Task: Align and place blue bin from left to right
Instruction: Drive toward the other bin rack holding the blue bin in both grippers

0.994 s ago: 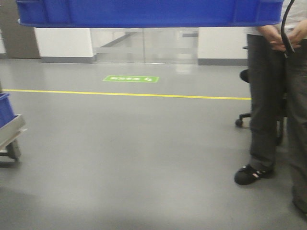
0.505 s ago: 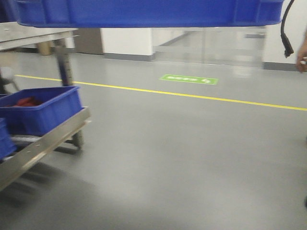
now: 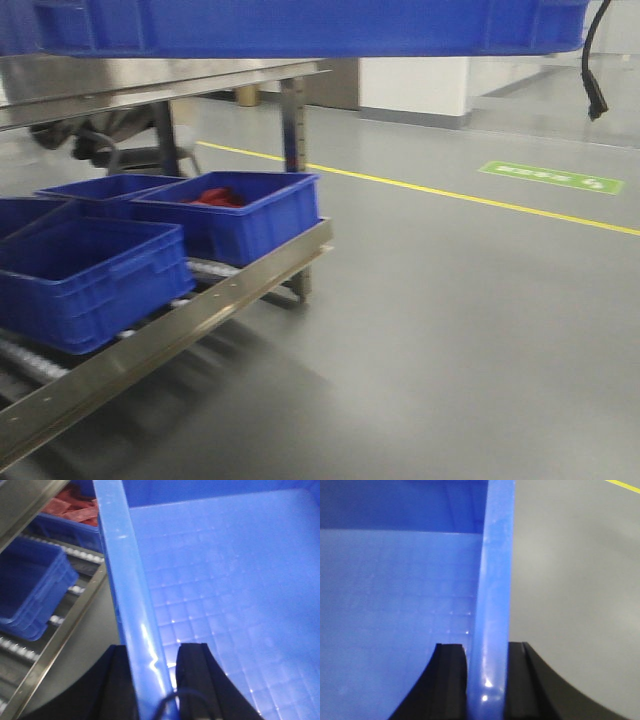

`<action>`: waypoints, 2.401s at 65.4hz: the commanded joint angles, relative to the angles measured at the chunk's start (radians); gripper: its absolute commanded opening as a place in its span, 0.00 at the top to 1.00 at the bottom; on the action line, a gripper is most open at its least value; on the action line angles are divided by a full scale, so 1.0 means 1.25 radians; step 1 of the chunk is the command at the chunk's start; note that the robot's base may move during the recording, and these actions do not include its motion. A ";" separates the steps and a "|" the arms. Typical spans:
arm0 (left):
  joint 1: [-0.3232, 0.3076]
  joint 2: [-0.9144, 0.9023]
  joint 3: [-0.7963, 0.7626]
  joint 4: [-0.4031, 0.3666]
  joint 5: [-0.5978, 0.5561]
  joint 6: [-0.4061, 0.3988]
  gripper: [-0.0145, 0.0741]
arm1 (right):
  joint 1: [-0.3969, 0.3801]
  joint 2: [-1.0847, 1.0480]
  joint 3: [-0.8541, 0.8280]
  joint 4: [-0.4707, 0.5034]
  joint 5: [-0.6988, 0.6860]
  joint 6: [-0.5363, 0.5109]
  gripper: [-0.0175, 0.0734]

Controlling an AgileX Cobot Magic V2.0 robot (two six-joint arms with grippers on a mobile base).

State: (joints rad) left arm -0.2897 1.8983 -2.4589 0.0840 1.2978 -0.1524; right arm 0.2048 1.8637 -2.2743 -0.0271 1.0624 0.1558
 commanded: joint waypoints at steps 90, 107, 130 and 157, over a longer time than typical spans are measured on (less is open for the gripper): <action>-0.006 -0.023 -0.013 -0.040 -0.061 0.014 0.96 | 0.004 -0.017 -0.015 0.005 -0.082 -0.012 0.88; -0.006 -0.023 -0.013 -0.040 -0.061 0.014 0.96 | 0.004 -0.017 -0.015 0.005 -0.082 -0.012 0.88; -0.006 -0.023 -0.013 -0.040 -0.061 0.014 0.96 | 0.004 -0.017 -0.015 0.005 -0.082 -0.012 0.88; -0.006 -0.023 -0.013 -0.040 -0.061 0.014 0.96 | 0.004 -0.017 -0.015 0.005 -0.084 -0.012 0.88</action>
State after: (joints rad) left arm -0.2897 1.8983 -2.4589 0.0860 1.2978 -0.1524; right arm 0.2048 1.8637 -2.2743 -0.0253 1.0624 0.1540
